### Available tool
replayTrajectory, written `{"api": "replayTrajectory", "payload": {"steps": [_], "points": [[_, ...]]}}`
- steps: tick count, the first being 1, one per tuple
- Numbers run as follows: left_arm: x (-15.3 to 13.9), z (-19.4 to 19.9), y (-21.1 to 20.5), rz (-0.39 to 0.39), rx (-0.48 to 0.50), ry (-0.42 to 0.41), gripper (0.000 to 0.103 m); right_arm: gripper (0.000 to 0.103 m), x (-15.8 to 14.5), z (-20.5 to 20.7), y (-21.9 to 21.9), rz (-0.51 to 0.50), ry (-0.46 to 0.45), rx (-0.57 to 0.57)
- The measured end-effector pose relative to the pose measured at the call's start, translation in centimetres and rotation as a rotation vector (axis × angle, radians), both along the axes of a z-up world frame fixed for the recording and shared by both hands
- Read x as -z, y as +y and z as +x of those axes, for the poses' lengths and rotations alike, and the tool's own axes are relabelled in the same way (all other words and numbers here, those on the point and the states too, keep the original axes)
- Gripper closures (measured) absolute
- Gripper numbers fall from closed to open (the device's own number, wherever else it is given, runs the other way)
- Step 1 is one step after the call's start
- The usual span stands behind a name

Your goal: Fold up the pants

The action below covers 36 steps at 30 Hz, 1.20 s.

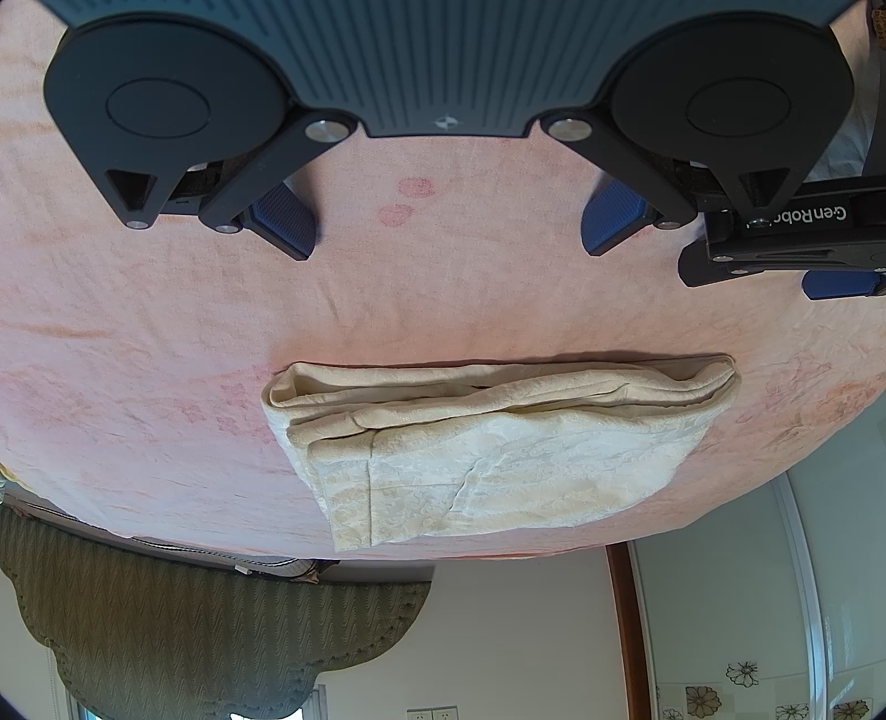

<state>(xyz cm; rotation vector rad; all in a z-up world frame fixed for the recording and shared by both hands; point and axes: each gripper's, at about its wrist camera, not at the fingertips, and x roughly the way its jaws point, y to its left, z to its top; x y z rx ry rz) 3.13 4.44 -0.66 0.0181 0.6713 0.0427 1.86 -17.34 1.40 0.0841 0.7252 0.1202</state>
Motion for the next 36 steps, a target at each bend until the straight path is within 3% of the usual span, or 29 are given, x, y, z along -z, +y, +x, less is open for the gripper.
{"api": "replayTrajectory", "payload": {"steps": [30,36], "points": [[-0.06,0.03,0.05,-0.003,0.0,0.0,0.0,0.0,-0.04,0.01,0.04,0.0,0.0,0.0],[-0.68,-0.41,0.85,-0.017,0.047,0.034,0.0,0.0,-0.18,-0.71,0.45,-0.021,0.001,0.004]]}}
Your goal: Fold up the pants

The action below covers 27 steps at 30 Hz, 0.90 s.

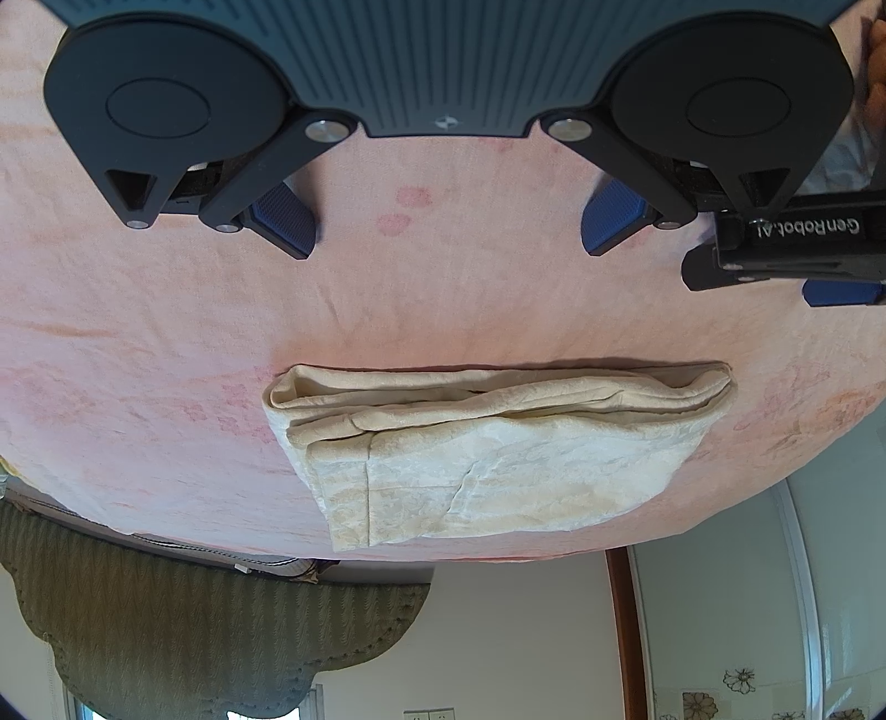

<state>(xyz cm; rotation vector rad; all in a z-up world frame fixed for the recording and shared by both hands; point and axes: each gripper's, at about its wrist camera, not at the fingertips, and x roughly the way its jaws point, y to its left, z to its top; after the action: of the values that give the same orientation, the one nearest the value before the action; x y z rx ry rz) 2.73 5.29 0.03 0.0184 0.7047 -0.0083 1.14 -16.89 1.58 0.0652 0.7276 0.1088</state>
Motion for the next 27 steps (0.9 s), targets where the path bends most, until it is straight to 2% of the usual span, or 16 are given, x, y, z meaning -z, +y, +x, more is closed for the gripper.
{"api": "replayTrajectory", "payload": {"steps": [9,16,21,27], "points": [[-1.0,-1.9,0.4,0.116,-0.06,-0.029,0.0,0.0,-0.6,-1.5,1.3,-0.029,0.01,-0.046],[-1.9,-2.6,2.4,0.075,-0.106,-0.02,0.0,0.0,-0.7,-1.7,2.0,-0.044,0.01,-0.078],[-1.7,-2.7,2.4,0.127,-0.139,-0.006,0.0,0.0,-0.9,-1.9,2.3,-0.038,0.01,-0.095],[-1.8,-3.0,2.5,0.128,-0.138,-0.031,0.0,0.0,-1.0,-2.2,2.6,-0.038,0.007,-0.121]]}}
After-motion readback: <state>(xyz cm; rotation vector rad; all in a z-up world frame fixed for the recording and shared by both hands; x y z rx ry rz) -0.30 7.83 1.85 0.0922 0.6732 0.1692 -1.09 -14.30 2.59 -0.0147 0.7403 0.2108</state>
